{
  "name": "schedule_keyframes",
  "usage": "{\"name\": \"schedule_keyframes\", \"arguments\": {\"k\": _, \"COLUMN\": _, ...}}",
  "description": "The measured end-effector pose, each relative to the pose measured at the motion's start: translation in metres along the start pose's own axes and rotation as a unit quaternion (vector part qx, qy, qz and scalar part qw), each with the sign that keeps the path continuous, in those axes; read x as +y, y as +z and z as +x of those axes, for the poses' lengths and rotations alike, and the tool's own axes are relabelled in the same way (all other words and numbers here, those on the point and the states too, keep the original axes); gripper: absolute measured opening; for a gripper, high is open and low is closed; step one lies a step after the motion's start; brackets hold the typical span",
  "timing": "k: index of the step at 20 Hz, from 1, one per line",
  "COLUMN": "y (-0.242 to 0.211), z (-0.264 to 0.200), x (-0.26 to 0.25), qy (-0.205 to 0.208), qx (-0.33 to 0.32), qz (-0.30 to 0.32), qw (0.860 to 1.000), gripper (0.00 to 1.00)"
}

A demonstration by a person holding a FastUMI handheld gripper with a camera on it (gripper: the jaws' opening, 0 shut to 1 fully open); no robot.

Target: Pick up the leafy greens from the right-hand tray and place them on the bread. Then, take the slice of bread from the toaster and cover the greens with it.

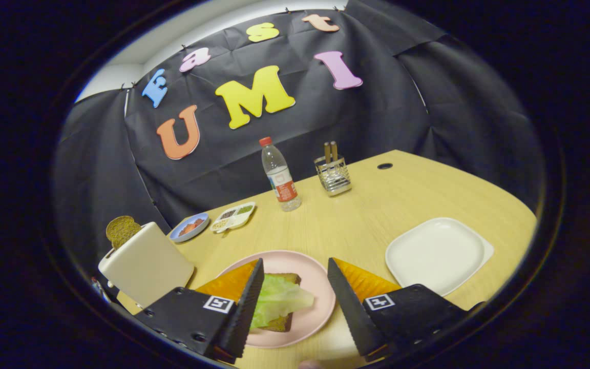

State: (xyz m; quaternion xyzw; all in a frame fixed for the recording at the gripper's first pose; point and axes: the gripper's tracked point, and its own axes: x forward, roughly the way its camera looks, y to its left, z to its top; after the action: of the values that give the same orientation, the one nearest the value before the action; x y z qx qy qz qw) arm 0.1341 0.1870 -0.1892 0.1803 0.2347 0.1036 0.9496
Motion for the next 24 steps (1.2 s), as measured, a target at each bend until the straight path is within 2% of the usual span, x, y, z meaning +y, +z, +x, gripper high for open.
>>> {"name": "schedule_keyframes", "arguments": {"k": 3, "y": 0.030, "z": -0.021, "x": 0.008, "qy": -0.028, "qx": -0.056, "qz": -0.038, "qw": 0.997, "gripper": 0.95}}
{"name": "schedule_keyframes", "arguments": {"k": 6, "y": 0.058, "z": -0.046, "x": 0.033, "qy": -0.043, "qx": -0.111, "qz": -0.076, "qw": 0.990, "gripper": 0.95}}
{"name": "schedule_keyframes", "arguments": {"k": 12, "y": 0.077, "z": -0.078, "x": 0.137, "qy": 0.010, "qx": -0.155, "qz": -0.113, "qw": 0.981, "gripper": 0.96}}
{"name": "schedule_keyframes", "arguments": {"k": 16, "y": 0.061, "z": -0.082, "x": 0.209, "qy": 0.055, "qx": -0.152, "qz": -0.124, "qw": 0.979, "gripper": 0.96}}
{"name": "schedule_keyframes", "arguments": {"k": 20, "y": 0.040, "z": -0.075, "x": 0.271, "qy": 0.073, "qx": -0.150, "qz": -0.144, "qw": 0.976, "gripper": 0.96}}
{"name": "schedule_keyframes", "arguments": {"k": 24, "y": 0.010, "z": -0.062, "x": 0.331, "qy": 0.107, "qx": -0.125, "qz": -0.153, "qw": 0.975, "gripper": 0.95}}
